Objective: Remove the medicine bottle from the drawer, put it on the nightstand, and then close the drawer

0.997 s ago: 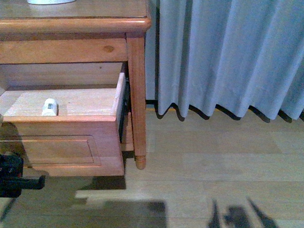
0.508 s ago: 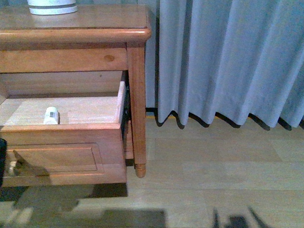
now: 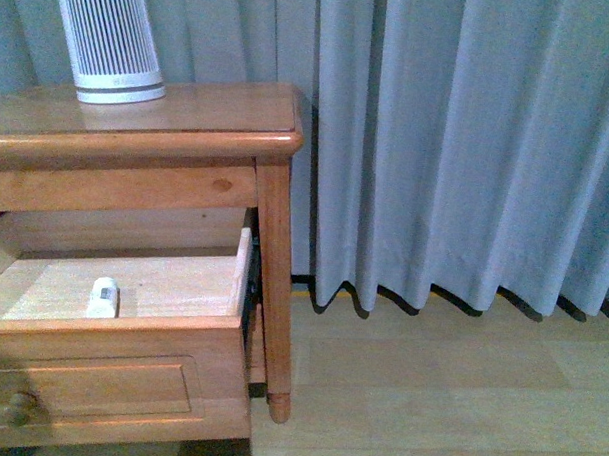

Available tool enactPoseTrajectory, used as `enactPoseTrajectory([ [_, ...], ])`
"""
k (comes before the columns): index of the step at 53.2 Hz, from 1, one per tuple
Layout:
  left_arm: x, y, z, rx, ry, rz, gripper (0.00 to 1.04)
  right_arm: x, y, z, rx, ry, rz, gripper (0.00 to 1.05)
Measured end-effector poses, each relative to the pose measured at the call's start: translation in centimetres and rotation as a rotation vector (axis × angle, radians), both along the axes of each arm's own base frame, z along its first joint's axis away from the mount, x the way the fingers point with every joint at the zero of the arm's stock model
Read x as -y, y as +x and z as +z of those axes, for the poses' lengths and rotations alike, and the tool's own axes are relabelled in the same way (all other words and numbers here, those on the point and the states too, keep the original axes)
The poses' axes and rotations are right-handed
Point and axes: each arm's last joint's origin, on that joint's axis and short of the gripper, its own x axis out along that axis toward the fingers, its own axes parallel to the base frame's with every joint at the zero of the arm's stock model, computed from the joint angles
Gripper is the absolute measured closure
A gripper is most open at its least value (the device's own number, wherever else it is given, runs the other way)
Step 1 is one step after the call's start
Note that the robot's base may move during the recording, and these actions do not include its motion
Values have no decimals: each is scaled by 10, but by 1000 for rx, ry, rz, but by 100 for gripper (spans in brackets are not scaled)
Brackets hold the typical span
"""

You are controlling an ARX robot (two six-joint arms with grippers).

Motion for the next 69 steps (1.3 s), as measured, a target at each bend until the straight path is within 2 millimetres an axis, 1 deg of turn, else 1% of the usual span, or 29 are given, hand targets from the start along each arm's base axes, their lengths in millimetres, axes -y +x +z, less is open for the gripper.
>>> enactPoseTrajectory([
  [5,5,-18,-6,10,-23,-13,7,0,0,0,0,0,0,7],
  [8,4,-28,-13,19,-91,-145,17,0,0,0,0,0,0,7],
  [9,4,-30,-15,20,-101,-166,19,0,0,0,0,0,0,7],
  [11,3,-39,-25,8,-130,-229,26,0,0,0,0,0,0,7],
  [15,0,-47,-41,31,-165,-284,37,0,0,0,0,0,0,7],
  [23,-14,-50,-70,42,-199,-304,64,0,0,0,0,0,0,7],
  [25,-19,-49,-73,40,-202,-300,72,0,0,0,0,0,0,7],
  [26,-20,-49,-74,41,-202,-289,74,0,0,0,0,0,0,7],
  [28,-23,-49,-74,48,-204,-263,81,0,0,0,0,0,0,7],
  [30,-23,-50,-74,56,-204,-264,88,0,0,0,0,0,0,7],
  [31,-23,-50,-74,58,-203,-267,90,0,0,0,0,0,0,7],
  [34,-23,-51,-80,61,-204,-272,100,0,0,0,0,0,0,7],
  [35,-23,-50,-81,58,-208,-271,102,0,0,0,0,0,0,7],
  [50,-24,-50,-83,56,-208,-270,102,0,0,0,0,0,0,7],
  [51,-24,-50,-83,56,-211,-270,100,0,0,0,0,0,0,7],
  [56,-24,-50,-83,56,-210,-270,77,0,0,0,0,0,0,7],
  [57,-24,-50,-83,56,-210,-270,75,0,0,0,0,0,0,7],
  [62,-23,-50,-83,56,-210,-272,58,0,0,0,0,0,-4,7],
  [63,-23,-50,-83,56,-210,-272,56,0,0,0,0,0,-4,7],
  [68,-23,-50,-83,56,-210,-272,38,0,0,0,0,0,-4,7],
  [69,-23,-50,-83,56,-210,-272,36,0,0,0,0,0,-4,7],
])
